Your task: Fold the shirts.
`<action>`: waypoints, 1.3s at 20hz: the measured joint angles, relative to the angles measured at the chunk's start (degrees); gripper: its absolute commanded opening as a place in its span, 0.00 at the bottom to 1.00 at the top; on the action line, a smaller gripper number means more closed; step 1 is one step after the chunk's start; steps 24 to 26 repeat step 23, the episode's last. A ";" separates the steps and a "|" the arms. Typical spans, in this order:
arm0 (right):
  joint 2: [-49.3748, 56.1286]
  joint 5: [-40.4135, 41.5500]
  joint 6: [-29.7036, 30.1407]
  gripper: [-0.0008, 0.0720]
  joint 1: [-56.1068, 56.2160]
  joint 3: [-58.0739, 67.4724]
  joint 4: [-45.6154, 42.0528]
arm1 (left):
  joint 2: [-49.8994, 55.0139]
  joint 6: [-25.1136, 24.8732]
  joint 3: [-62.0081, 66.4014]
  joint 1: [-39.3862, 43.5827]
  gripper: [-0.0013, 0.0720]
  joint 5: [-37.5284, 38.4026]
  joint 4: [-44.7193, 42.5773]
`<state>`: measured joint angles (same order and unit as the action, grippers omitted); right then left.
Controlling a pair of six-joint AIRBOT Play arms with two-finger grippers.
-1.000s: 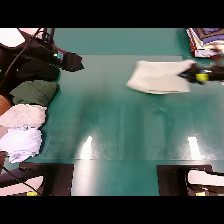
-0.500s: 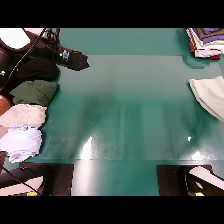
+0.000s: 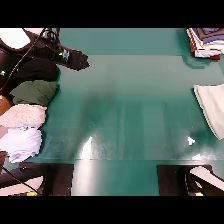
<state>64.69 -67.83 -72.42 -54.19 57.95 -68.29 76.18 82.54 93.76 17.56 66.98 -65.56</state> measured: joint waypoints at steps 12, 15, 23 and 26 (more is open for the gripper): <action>-0.26 -6.23 -2.62 0.42 30.95 15.10 9.55 | 0.00 -0.02 0.00 0.00 0.05 -1.46 0.02; -0.26 -5.11 -2.64 0.03 42.84 15.63 10.40 | 0.00 -0.04 0.00 0.00 0.05 -1.79 0.02; -0.26 -3.50 -2.56 0.03 57.75 15.89 10.97 | 0.00 -0.02 0.00 0.00 0.05 -1.90 0.02; -0.26 -3.50 -2.56 0.03 57.75 15.89 10.97 | 0.00 -0.02 0.00 0.00 0.05 -1.90 0.02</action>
